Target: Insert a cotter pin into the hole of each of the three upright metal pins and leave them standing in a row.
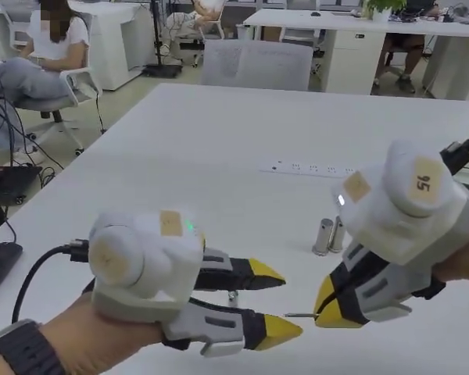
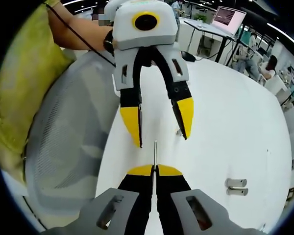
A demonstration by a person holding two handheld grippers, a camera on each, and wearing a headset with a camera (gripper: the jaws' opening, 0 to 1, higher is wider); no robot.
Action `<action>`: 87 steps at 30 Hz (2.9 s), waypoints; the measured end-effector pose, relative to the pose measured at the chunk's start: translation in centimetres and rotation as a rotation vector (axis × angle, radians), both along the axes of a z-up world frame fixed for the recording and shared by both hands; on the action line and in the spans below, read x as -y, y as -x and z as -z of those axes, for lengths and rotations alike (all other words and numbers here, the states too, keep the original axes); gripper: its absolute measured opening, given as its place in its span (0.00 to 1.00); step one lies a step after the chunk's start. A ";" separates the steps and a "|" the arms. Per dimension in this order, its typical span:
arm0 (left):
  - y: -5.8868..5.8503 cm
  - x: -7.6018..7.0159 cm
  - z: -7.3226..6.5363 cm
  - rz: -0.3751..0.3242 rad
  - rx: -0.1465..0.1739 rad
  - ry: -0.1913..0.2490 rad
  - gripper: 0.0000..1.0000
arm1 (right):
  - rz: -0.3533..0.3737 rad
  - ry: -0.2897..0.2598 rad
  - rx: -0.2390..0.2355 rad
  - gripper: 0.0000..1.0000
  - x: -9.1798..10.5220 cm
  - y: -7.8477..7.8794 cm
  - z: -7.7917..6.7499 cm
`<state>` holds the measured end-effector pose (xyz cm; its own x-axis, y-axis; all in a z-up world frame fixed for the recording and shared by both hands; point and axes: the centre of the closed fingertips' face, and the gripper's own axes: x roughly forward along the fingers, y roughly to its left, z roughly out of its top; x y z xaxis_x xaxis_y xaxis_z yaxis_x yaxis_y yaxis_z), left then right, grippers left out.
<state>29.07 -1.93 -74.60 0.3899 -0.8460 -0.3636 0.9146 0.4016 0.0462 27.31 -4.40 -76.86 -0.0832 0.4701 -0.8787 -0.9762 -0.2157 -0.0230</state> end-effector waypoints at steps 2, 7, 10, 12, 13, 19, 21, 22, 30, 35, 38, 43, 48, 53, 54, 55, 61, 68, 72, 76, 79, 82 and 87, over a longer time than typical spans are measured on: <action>-0.5 -1.0 0.1 -0.039 -0.015 0.003 0.36 | 0.006 -0.003 -0.002 0.02 0.0 0.0 0.0; -1.7 -3.2 0.9 -0.098 -0.018 -0.024 0.37 | 0.027 -0.012 0.003 0.02 -0.1 -0.4 0.0; -2.4 -4.6 2.2 -0.129 -0.046 -0.038 0.36 | 0.040 -0.022 0.007 0.02 -0.4 -0.7 -0.1; -2.7 -5.0 2.8 -0.139 -0.061 -0.045 0.35 | 0.041 -0.022 0.003 0.02 -0.5 -0.7 0.0; -2.7 -5.1 3.1 -0.141 -0.069 -0.050 0.35 | 0.044 -0.028 0.004 0.02 -0.7 -0.8 -0.1; -3.3 -6.0 5.4 -0.176 -0.123 -0.065 0.34 | 0.051 -0.022 0.006 0.02 -1.0 -1.2 0.3; -3.4 -6.0 5.9 -0.174 -0.136 -0.073 0.34 | 0.055 -0.024 0.006 0.02 -1.1 -1.3 0.3; -3.5 -6.0 6.1 -0.173 -0.139 -0.077 0.34 | 0.057 -0.024 0.007 0.02 -1.1 -1.4 0.3; -3.6 -5.1 7.3 -0.185 -0.161 -0.085 0.32 | 0.068 -0.020 0.007 0.02 -1.2 -1.8 0.6; -4.0 -5.3 7.5 -0.237 -0.161 -0.094 0.26 | 0.070 -0.025 0.005 0.02 -1.2 -1.9 0.6; -4.1 -5.7 7.5 -0.276 -0.162 -0.097 0.24 | 0.072 -0.031 0.004 0.02 -1.2 -2.0 0.6; -4.1 -6.1 7.5 -0.308 -0.160 -0.103 0.14 | 0.071 -0.038 0.004 0.02 -1.4 -2.1 0.5; -4.0 -6.0 7.4 -0.308 -0.159 -0.101 0.12 | 0.068 -0.039 0.005 0.02 -1.5 -2.1 0.5; -4.0 -5.7 7.3 -0.291 -0.144 -0.105 0.08 | 0.073 -0.040 0.004 0.02 -1.6 -2.2 0.5; -4.1 -5.7 7.3 -0.283 -0.136 -0.110 0.08 | 0.074 -0.041 0.005 0.02 -1.6 -2.3 0.5; -4.0 -5.7 7.3 -0.278 -0.134 -0.113 0.08 | 0.075 -0.041 0.005 0.02 -1.6 -2.3 0.5; -3.3 -5.1 7.3 -0.148 -0.092 -0.126 0.07 | 0.079 -0.035 0.008 0.02 -1.7 -2.5 0.7; -2.6 -4.6 7.2 0.012 -0.062 -0.121 0.07 | 0.080 -0.015 0.015 0.02 -1.8 -3.0 1.5; -2.3 -4.5 7.1 0.095 -0.041 -0.139 0.07 | 0.087 0.003 0.018 0.02 -1.7 -3.6 2.3; -2.2 -4.5 7.2 0.151 -0.047 -0.135 0.07 | 0.090 0.006 0.000 0.02 -2.0 -3.7 3.0; -2.2 -4.4 7.2 0.177 -0.057 -0.127 0.07 | 0.088 0.011 -0.008 0.02 -2.3 -3.6 3.4; -2.3 -4.2 7.2 0.211 -0.068 -0.126 0.07 | 0.086 0.021 -0.012 0.02 -2.5 -3.6 3.9; -2.3 -4.1 7.3 0.252 -0.078 -0.116 0.07 | 0.075 0.038 -0.024 0.02 -3.0 -3.5 4.7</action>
<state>31.39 2.20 -81.87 0.1392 -0.8639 -0.4841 0.9876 0.1571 0.0037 30.80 -1.45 -81.58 -0.0705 0.4422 -0.8941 -0.9898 -0.1421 0.0078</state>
